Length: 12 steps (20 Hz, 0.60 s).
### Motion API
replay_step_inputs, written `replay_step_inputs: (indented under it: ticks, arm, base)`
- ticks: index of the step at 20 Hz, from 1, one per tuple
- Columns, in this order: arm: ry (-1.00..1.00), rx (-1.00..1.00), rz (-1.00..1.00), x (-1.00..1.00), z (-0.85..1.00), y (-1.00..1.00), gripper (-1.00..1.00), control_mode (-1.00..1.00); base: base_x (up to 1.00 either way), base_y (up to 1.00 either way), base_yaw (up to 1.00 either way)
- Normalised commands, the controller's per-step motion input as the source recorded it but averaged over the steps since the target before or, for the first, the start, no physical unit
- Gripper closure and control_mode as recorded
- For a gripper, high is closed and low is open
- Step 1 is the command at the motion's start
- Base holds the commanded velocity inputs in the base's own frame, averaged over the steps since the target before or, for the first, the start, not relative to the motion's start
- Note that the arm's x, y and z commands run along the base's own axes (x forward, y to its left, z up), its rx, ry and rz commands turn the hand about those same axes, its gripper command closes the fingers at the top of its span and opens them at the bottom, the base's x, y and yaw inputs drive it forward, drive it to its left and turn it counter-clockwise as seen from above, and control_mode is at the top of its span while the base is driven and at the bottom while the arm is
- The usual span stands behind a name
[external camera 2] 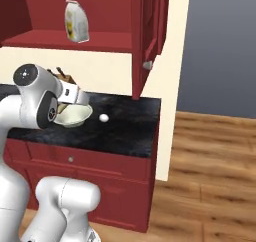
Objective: Pick the egg and butter from the fridge and place them by the bowl for mixing.
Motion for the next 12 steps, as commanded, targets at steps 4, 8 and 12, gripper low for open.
replay_step_inputs:
  ticks: [4,8,12]
  arm:
    - [0.0,0.0,0.0,0.0,0.0,0.0,1.0,1.0]
    - [0.0,0.0,0.0,0.0,0.0,0.0,1.0,1.0]
    - [0.0,0.0,0.0,0.0,0.0,0.0,1.0,1.0]
  base:
    - [0.33,0.44,-0.01]
    - [0.49,0.31,0.0]
    - [0.57,0.04,0.0]
